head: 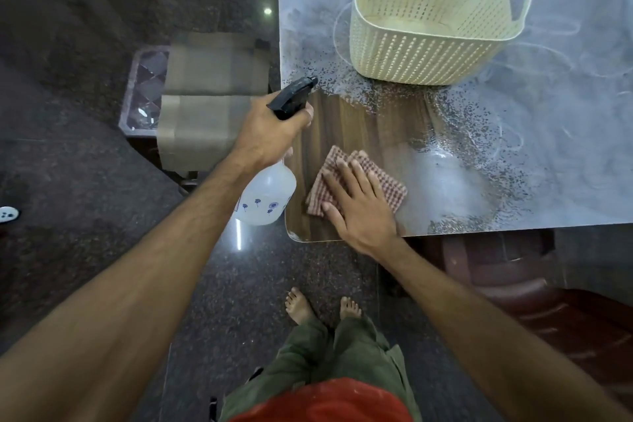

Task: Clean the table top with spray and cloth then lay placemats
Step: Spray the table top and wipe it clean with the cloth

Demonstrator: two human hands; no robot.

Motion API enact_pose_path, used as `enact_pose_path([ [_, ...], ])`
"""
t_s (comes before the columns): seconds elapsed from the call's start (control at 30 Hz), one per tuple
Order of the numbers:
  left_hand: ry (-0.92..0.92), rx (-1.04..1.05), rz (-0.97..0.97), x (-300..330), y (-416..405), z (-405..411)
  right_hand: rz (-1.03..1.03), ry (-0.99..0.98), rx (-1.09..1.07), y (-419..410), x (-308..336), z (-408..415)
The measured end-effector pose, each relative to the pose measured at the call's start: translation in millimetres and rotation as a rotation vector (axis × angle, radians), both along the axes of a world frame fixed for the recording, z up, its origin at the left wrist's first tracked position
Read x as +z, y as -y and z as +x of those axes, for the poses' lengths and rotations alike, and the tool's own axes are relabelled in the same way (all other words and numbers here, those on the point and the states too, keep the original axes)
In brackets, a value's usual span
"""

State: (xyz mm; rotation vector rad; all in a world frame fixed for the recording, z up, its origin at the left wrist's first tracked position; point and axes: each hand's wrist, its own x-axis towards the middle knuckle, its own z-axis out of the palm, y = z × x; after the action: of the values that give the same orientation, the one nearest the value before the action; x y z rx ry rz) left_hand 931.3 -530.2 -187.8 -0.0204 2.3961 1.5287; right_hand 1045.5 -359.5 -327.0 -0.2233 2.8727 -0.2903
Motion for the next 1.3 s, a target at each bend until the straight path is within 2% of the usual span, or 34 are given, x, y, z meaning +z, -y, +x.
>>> enact_pose_path([
  [0.07,0.001,-0.006,0.017,1,-10,-1,0.016,0.023,-0.022,-27,1,20],
  [0.13,0.001,-0.015,0.048,0,-17,-4,0.066,0.014,-0.139,-66,0,18],
  [0.23,0.024,-0.031,0.044,-3,-29,-8,0.085,0.009,-0.4,-123,-1,-20],
  [0.3,0.02,-0.039,0.022,-7,-37,-9,0.082,-0.009,-0.471,-134,-1,-52],
  [0.43,0.017,-0.05,-0.019,-15,-64,-12,0.041,-0.023,-0.299,-98,-5,-76],
  [0.53,0.039,-0.041,-0.027,-16,-88,-15,-0.017,-0.057,-0.095,-79,-3,-38],
  [0.6,0.046,-0.025,-0.03,-17,-104,-18,-0.023,-0.032,-0.039,-97,-3,-10],
  [0.7,0.046,-0.017,-0.037,-17,-124,-18,0.054,0.0,-0.162,-163,-7,-10],
  [0.8,0.041,-0.02,-0.03,-20,-140,-20,0.068,-0.022,-0.415,-225,-8,-57],
  [0.87,0.05,-0.042,-0.031,-22,-151,-21,0.058,-0.055,-0.466,-237,-7,-93],
  [1.0,0.052,-0.067,-0.024,-22,-172,-19,0.03,-0.075,-0.382,-214,-11,-115],
  [1.17,0.07,-0.094,-0.009,-19,-197,-16,-0.035,-0.057,-0.043,-209,-10,-41],
  [1.23,0.081,-0.097,-0.007,-19,-204,-14,0.003,-0.016,-0.077,-238,-9,-28],
  [1.3,0.082,-0.098,-0.019,-21,-208,-12,0.066,-0.018,-0.23,-275,-11,-42],
])
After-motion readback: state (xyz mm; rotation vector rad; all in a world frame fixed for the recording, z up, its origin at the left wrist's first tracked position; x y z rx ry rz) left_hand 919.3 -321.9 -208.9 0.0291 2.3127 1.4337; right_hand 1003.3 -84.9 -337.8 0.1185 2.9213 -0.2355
